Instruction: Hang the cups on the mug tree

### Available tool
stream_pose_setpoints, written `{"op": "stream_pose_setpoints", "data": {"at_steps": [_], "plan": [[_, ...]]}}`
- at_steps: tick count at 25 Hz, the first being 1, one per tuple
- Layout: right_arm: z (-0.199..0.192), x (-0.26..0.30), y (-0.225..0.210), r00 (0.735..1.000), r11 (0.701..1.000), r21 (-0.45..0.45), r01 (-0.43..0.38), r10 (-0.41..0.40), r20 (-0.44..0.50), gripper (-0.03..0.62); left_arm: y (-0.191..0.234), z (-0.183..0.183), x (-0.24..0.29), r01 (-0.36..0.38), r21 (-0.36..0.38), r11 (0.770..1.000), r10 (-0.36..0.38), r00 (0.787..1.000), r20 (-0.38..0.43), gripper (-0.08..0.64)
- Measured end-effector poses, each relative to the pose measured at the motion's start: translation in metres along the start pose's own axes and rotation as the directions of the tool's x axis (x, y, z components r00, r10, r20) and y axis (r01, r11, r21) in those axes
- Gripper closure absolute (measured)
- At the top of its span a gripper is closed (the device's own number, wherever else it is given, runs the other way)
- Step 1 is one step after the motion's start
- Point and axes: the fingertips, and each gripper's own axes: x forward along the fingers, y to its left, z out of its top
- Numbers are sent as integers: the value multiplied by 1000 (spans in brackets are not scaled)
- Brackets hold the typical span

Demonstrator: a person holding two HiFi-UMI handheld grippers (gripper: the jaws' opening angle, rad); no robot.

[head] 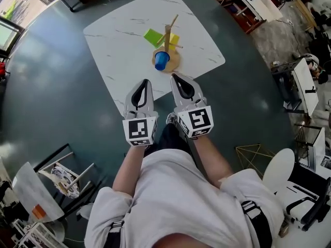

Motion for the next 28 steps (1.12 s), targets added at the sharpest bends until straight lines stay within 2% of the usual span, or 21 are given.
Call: {"op": "stream_pose_setpoints", "data": {"at_steps": [5, 15, 28], "plan": [[21, -28, 31, 997, 997, -35, 71, -70, 42, 594, -3, 20, -41, 47, 25, 999, -49, 997, 64, 557], [38, -87, 92, 983, 980, -96, 172, -164, 82, 594, -13, 34, -112, 142, 54, 988, -147, 982, 120, 557], [40, -129, 118, 973, 967, -124, 222, -212, 91, 594, -27, 36, -154, 188, 47, 981, -193, 971, 142, 557]]}}
